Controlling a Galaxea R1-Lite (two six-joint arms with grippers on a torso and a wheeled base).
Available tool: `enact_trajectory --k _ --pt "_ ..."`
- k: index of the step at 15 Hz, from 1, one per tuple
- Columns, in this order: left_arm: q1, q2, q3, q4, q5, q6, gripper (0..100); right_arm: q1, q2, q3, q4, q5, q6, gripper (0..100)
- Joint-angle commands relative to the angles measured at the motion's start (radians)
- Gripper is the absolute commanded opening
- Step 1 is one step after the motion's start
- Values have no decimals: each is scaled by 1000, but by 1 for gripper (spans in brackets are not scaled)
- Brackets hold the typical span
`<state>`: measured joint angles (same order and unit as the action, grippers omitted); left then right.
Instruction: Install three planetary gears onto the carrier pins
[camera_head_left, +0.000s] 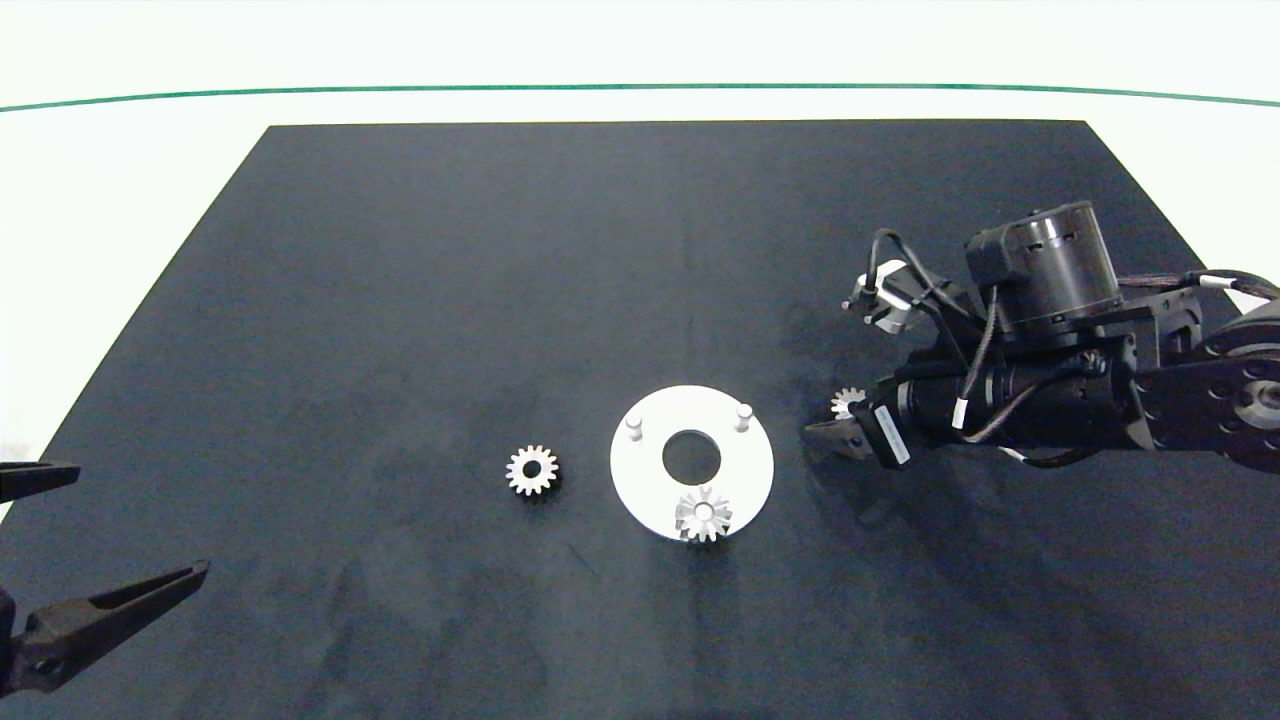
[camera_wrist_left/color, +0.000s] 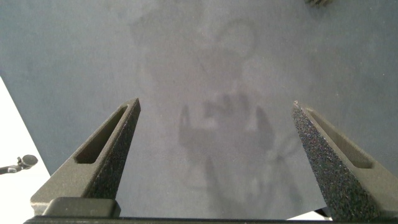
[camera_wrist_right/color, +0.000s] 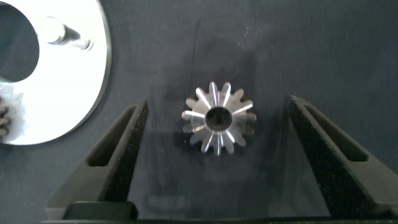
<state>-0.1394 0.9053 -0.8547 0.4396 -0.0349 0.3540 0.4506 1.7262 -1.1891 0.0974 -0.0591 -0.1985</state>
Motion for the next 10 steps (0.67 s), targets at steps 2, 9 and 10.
enact_trajectory --k 2,9,10 --pt "0 0 0 2 0 2 100 2 18 -6 -12 -1 -2 84" --pt "0 -8 0 2 0 2 100 6 15 0 -13 -2 -6 69" --pt "1 -8 0 2 0 2 100 6 16 -1 -13 -2 -6 68"
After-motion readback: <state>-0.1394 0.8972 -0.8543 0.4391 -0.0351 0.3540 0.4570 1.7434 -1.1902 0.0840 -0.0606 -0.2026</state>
